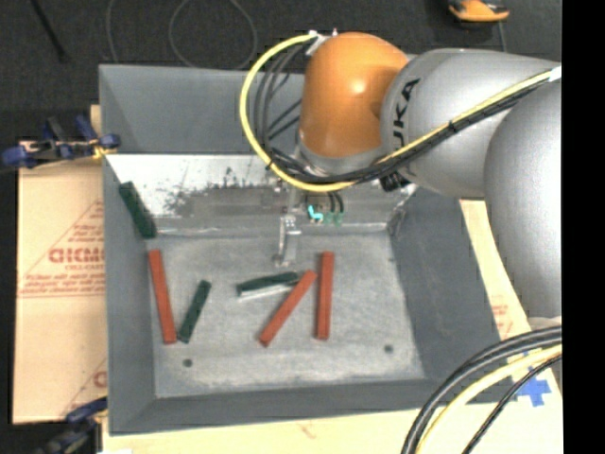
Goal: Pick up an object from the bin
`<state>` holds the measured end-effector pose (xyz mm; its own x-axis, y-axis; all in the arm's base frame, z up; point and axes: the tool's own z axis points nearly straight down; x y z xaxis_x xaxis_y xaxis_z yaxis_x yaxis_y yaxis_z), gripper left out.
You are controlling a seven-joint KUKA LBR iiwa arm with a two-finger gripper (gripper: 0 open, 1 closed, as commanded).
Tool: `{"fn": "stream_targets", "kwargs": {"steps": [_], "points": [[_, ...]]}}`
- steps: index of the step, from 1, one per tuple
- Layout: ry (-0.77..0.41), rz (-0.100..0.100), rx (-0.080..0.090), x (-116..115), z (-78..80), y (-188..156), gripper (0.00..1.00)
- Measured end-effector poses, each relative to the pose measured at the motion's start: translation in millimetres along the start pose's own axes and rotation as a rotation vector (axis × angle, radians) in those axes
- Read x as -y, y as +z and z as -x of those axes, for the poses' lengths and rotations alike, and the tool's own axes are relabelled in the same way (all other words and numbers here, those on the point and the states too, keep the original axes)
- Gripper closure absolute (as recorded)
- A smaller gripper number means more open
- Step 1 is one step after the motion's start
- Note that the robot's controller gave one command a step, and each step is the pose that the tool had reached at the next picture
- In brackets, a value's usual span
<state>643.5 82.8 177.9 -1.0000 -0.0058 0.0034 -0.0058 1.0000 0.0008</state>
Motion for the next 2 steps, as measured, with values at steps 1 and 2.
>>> {"fn": "stream_targets", "kwargs": {"steps": [1, 2], "points": [[-0.269, -0.001, 0.005, -12.7, -45.1, 108.4, 0.0], [-0.264, 0.0, 0.01, -13.2, -43.4, 106.0, 1.0]]}}
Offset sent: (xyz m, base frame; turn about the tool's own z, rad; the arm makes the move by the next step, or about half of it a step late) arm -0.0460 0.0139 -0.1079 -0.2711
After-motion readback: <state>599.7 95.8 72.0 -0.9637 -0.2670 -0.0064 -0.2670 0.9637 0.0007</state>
